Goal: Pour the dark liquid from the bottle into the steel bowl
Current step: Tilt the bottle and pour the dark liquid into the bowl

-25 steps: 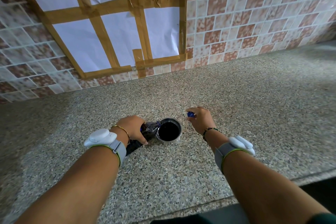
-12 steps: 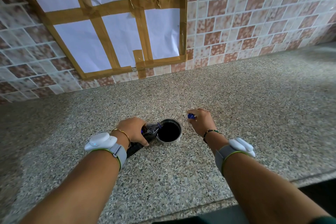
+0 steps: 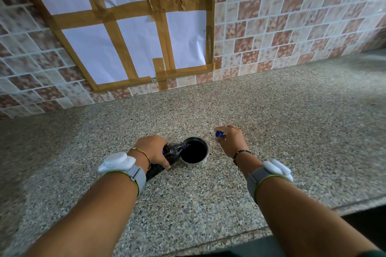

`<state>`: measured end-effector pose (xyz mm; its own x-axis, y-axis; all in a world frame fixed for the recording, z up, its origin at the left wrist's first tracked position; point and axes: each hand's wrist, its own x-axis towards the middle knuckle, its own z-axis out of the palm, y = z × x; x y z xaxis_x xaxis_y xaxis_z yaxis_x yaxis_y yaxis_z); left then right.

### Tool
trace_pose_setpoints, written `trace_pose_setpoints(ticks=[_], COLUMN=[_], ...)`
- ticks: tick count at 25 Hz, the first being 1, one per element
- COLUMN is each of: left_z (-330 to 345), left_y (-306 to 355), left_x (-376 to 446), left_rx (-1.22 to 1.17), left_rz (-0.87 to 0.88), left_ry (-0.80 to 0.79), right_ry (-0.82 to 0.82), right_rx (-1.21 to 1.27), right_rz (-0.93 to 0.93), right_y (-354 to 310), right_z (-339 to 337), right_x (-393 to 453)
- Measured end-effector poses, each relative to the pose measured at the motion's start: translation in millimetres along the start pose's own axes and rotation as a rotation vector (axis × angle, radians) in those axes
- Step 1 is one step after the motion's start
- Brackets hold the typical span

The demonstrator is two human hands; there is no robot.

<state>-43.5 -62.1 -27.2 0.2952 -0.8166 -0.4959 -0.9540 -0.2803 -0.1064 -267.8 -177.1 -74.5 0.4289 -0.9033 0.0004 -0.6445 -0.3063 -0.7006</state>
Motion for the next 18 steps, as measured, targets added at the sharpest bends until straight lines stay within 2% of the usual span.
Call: trace_pose_setpoints(ticks=[18], left_z=[-4.4], left_y=[5.1], left_x=[-3.6], left_rx=[0.017], left_rz=[0.001], left_ry=[0.014], right_ry=[-0.003], right_rx=[0.000], right_rz=[0.004], right_y=[-3.1], right_z=[-3.1], right_x=[-0.3])
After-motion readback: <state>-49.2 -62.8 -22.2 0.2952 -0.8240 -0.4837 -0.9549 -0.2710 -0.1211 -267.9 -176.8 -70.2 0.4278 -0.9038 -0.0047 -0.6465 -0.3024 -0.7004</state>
